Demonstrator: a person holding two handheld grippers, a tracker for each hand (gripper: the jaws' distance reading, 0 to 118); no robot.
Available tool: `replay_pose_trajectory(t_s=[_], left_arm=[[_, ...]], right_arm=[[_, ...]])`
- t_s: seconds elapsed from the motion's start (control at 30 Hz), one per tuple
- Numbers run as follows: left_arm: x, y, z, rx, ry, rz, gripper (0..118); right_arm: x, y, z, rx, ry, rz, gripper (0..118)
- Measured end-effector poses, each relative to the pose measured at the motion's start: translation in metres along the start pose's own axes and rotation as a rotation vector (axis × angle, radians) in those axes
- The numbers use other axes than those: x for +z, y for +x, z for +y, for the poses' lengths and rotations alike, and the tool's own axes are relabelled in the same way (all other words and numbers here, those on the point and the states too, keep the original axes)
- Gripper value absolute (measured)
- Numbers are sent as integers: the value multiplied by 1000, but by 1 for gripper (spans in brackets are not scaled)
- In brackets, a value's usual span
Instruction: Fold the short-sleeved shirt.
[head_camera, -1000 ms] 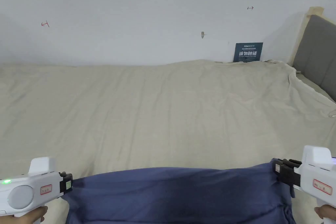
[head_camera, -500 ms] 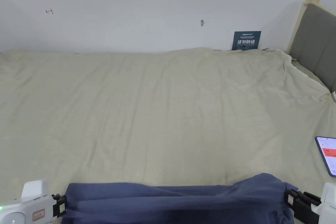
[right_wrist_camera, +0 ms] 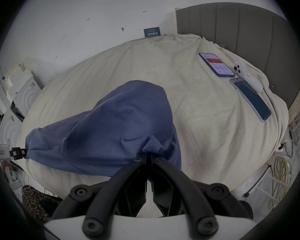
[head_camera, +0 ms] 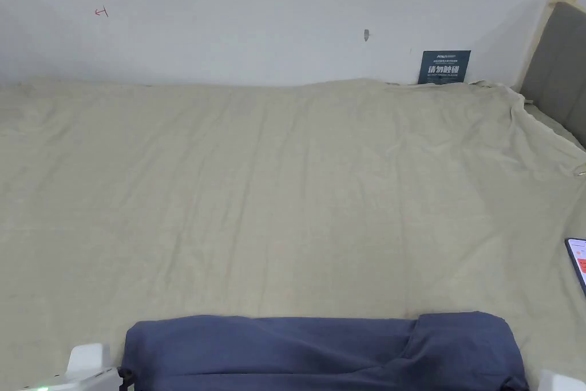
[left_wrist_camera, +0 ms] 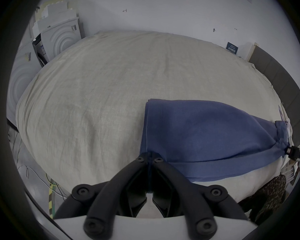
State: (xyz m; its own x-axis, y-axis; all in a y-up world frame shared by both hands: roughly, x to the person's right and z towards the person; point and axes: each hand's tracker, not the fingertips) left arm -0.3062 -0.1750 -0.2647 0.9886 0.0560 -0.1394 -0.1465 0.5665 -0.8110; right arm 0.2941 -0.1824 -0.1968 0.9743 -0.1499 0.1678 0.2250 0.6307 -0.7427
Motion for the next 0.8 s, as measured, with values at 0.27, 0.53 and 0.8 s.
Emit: replay_pose_trajectory(t_s=[0.27,0.53,0.8], left_arm=[[64,18,33,53,183,-73,108],[152,64,77,-98,600,-3,107],[169,85,90,-108,815,41,99]], right_arm=[[71,-24,50,33,237,4,82],[158,-97,114,159,623,8,81],[175,-140,125,248,758,-14,81]])
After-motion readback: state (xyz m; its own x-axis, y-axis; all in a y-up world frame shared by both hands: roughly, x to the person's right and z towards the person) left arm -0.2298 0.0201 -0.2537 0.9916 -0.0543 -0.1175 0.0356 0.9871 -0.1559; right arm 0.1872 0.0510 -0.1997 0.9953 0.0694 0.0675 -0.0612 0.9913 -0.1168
